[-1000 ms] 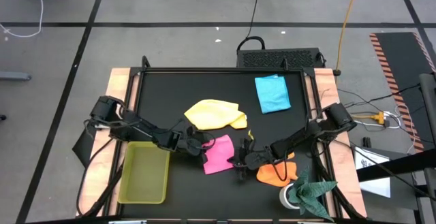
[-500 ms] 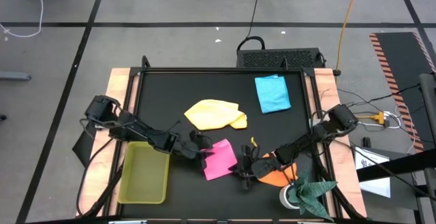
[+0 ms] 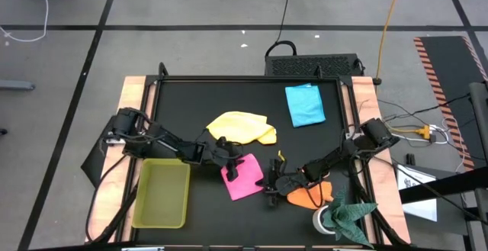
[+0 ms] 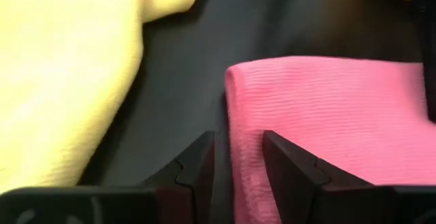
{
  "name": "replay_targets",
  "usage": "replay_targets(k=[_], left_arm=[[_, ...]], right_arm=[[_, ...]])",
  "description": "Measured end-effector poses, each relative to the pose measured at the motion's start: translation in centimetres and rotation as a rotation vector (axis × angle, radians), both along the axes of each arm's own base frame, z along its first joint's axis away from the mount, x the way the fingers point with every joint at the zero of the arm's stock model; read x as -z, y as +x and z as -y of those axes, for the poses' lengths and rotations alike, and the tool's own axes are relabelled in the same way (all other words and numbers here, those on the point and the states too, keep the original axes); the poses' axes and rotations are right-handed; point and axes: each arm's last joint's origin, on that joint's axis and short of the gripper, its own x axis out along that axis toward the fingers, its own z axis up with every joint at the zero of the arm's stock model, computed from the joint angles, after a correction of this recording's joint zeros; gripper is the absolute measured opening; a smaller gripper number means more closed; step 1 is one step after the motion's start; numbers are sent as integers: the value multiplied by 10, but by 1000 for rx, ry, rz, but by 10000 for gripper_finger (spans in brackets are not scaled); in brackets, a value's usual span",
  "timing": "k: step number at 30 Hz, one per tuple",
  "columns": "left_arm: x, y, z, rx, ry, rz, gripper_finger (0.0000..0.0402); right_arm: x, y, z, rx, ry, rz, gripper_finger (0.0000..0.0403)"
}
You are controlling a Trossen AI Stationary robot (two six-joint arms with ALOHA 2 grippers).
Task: Fold microfiber towels
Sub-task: Fold the pink microfiber towel
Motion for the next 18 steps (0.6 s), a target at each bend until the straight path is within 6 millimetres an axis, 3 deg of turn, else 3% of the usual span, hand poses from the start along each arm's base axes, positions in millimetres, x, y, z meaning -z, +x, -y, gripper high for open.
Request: replay_targets(k=[7, 12, 18], left_arm=[[-24, -2, 1, 39, 0, 52, 126], [-42, -10, 18, 171, -46, 52, 126], [-25, -21, 29, 197, -23, -107, 126]], right_arm=[[1, -2, -2, -5, 28, -26, 0], [-4, -2, -3, -8, 35, -8, 0], [-3, -3, -3, -2, 38, -16, 0]])
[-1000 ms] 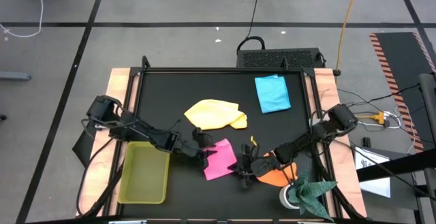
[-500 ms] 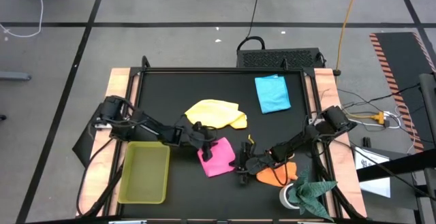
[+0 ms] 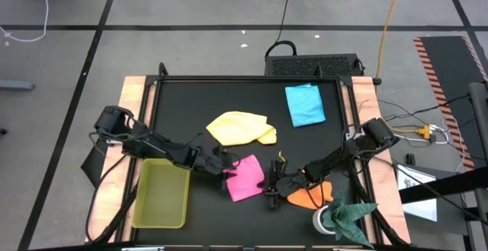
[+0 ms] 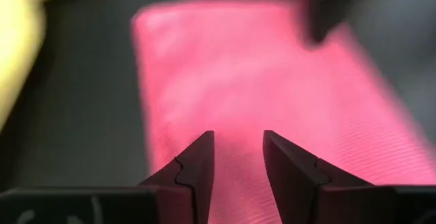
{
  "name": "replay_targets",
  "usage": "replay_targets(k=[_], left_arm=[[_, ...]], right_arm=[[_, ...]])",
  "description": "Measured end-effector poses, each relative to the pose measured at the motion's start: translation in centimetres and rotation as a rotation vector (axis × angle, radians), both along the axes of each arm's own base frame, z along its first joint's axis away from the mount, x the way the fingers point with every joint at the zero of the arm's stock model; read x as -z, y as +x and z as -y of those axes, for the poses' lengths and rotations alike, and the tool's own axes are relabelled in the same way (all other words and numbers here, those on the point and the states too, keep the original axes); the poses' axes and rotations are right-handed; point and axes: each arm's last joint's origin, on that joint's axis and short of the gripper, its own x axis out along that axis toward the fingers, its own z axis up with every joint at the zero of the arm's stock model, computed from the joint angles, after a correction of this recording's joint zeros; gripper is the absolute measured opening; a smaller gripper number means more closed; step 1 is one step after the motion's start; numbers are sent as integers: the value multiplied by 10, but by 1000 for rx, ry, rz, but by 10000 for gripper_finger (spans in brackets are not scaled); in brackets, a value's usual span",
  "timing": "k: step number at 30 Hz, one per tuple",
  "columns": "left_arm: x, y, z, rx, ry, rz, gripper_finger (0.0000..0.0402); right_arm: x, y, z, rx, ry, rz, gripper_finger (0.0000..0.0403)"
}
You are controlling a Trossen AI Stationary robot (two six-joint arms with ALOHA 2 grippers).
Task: Fold microfiber towels
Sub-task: Fold the pink microfiber towel
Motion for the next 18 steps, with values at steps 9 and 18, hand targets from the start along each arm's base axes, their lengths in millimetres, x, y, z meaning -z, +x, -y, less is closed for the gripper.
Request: replay_targets(k=[9, 18], left_arm=[[7, -6, -10, -75, 68, -90, 126], [-17, -4, -4, -5, 14, 38, 127]], right_arm=[[0, -3, -7, -21, -2, 6, 0], [-17, -1, -26, -203, -120, 204, 5]])
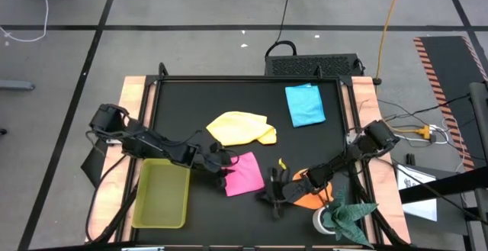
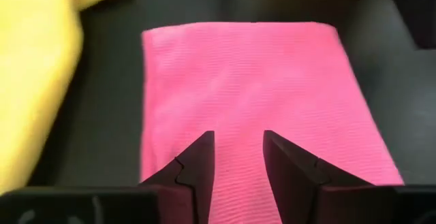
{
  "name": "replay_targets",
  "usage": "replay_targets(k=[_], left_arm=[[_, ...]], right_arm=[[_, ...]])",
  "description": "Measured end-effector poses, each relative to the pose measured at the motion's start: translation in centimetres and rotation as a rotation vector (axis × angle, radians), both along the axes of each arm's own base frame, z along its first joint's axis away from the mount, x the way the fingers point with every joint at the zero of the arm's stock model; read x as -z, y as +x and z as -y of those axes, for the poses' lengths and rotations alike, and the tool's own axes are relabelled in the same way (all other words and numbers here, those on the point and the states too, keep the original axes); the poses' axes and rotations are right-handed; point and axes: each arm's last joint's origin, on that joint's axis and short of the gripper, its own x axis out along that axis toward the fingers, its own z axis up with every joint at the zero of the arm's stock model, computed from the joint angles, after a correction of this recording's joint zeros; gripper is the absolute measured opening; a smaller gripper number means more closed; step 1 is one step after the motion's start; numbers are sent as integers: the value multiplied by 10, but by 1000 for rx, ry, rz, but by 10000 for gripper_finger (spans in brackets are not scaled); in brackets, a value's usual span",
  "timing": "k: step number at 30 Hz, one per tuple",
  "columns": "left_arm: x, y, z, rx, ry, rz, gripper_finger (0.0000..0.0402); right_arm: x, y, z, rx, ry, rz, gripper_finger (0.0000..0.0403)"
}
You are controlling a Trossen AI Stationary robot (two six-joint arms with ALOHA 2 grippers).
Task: Fold microfiber towels
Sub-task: Fold the pink microfiber towel
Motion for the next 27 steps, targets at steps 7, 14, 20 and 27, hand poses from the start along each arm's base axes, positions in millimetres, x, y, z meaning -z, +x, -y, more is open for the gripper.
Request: replay_targets(k=[7, 14, 20, 27], left_arm=[[11, 12, -7, -4, 3, 47, 127], [29, 16, -16, -41, 7, -2, 127], [31, 16, -16, -41, 5, 2, 127], [30, 17, -14, -10, -25, 12, 127]], right_arm=[[-4, 13, 3, -42, -131, 33, 75], [11, 36, 4, -94, -320, -73, 161], [15, 48, 3, -78, -484, -110, 175], [18, 48, 9, -91, -565, -154, 149]])
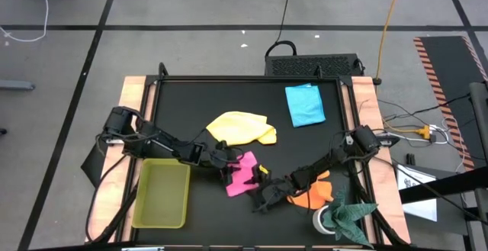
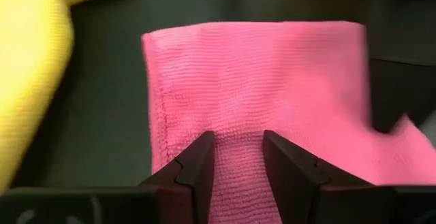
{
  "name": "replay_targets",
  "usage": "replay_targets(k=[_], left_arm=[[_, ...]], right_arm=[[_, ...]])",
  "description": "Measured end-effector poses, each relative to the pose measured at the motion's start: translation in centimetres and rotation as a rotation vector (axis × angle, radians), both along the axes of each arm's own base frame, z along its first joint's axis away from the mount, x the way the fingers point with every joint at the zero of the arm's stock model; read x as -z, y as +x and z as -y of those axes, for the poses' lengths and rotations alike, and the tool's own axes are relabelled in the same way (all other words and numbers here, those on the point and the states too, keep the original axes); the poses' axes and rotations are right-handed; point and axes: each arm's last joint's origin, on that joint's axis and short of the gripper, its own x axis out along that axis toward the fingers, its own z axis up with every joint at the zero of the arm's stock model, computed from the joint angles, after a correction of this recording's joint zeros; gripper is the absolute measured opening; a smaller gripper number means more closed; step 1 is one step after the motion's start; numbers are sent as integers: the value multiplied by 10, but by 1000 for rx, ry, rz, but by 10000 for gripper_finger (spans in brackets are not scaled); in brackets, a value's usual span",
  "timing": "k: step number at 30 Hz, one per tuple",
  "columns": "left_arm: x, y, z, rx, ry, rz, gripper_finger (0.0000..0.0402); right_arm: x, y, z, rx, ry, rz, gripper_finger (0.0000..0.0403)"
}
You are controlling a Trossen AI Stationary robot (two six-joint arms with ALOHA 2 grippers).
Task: Fold microfiber towels
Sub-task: Fold the pink microfiber towel
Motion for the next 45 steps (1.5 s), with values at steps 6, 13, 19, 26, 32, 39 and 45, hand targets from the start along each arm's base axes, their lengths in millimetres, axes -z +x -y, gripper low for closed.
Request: replay_targets(k=[6, 13, 19, 26, 32, 39, 45], left_arm=[[-9, -1, 0, -12, -47, 23, 127], [-7, 1, 1, -3, -35, 30, 127], [7, 2, 1, -9, -17, -8, 127], [9, 2, 10, 32, -29, 8, 127], [-3, -4, 21, 89, -32, 23, 127], [-3, -8, 29, 119, -20, 1, 127], [-9, -6, 38, 120, -15, 81, 127]], right_arm=[[2, 1, 4, -48, 41, -51, 104], [2, -2, -1, -67, 62, -55, 24], [0, -4, -6, -33, 131, -49, 9], [-17, -6, -9, -44, 300, -48, 20], [-34, -8, -13, -102, 417, -50, 16], [-27, -15, -12, -166, 283, -133, 16], [-20, -23, -13, -223, 177, -218, 32]])
